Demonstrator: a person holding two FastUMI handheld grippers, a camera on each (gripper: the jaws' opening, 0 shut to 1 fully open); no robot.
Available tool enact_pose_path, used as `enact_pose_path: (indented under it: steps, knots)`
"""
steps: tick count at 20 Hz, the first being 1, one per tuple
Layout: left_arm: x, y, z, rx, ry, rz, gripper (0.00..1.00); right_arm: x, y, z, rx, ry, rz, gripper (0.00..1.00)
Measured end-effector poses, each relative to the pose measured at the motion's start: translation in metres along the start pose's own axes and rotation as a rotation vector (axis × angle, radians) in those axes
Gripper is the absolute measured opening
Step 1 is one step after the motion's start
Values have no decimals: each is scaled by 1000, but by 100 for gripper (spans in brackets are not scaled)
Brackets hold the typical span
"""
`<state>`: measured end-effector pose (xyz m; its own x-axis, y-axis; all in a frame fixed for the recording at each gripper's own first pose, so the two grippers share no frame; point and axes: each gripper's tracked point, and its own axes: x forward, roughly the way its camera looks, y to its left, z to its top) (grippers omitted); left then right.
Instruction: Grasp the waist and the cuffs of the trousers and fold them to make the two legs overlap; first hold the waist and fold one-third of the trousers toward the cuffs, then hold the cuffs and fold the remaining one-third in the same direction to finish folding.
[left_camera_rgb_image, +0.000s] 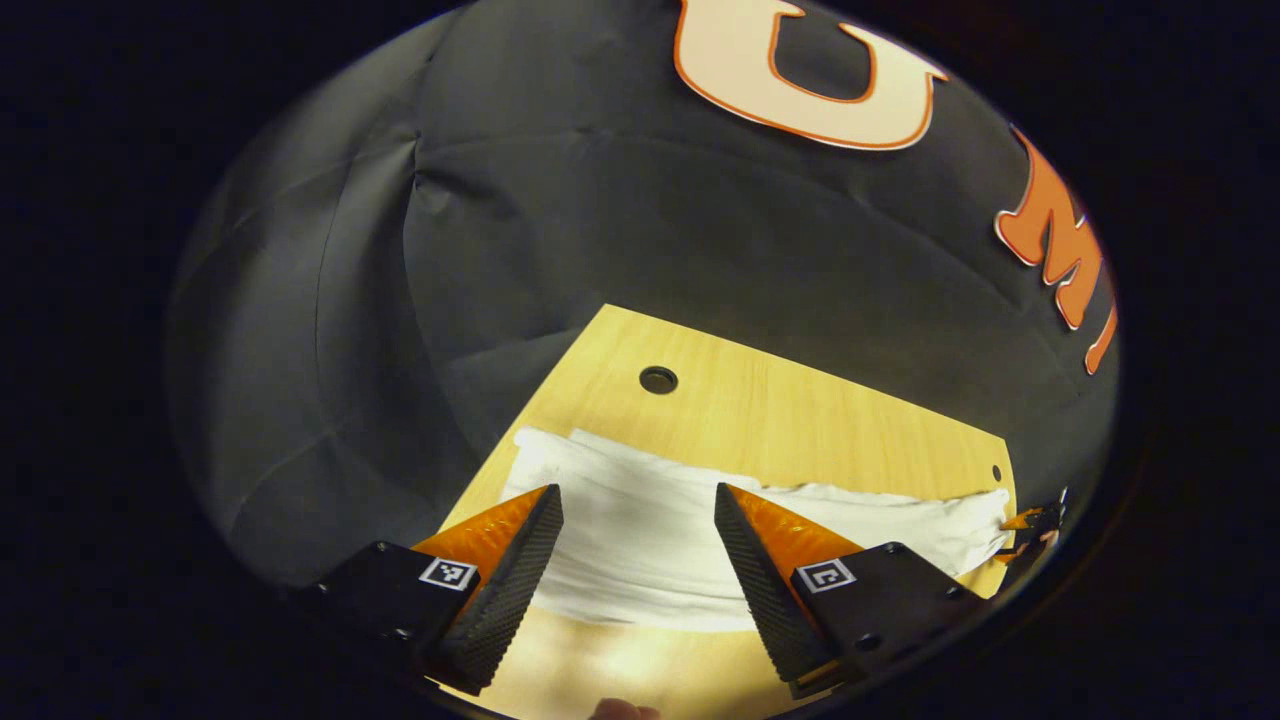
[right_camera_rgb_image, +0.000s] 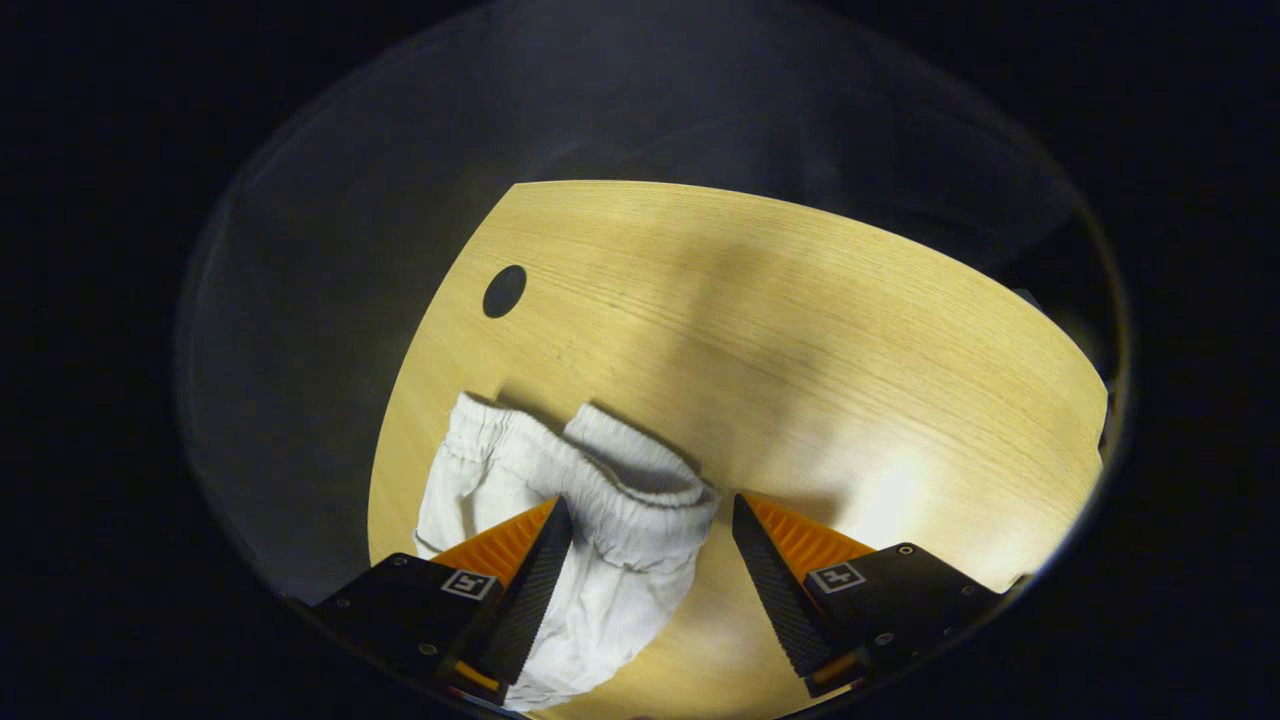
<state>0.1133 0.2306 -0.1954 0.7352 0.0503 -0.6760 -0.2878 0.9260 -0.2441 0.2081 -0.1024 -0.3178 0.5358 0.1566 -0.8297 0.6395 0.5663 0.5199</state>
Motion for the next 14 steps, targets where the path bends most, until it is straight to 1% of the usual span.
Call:
enact_pose_path:
  steps: [1,2,3,4,5,6,9,11,12,14]
  knots:
    - [-8,-5,-7,5,-3,7,100,3,1,4,5,-19,-3,94]
    - [-16,-9,-15,5,-8,20,100,4,-1,6,5,-29,-10,94]
    - [-25,-15,-22,-3,-12,23,100,5,-5,7,2,-34,-25,85]
    - [-34,-22,-31,-10,-14,20,100,7,-8,6,-7,-34,-32,75]
    - [-41,-28,-42,-12,-10,19,100,8,-6,6,-8,-27,-18,53]
    - [-46,-34,-53,-14,-4,19,100,12,-2,4,-6,-19,-3,47]
    - [-60,-51,-77,-38,22,4,100,4,4,7,31,-19,36,17]
    - [-66,-61,-92,-40,29,-2,100,-6,8,10,33,-42,75,11]
    - [-71,-64,-99,-32,32,-3,100,-16,12,11,24,-56,97,10]
    - [-74,-67,-104,-5,28,8,100,-37,29,14,11,-92,182,9]
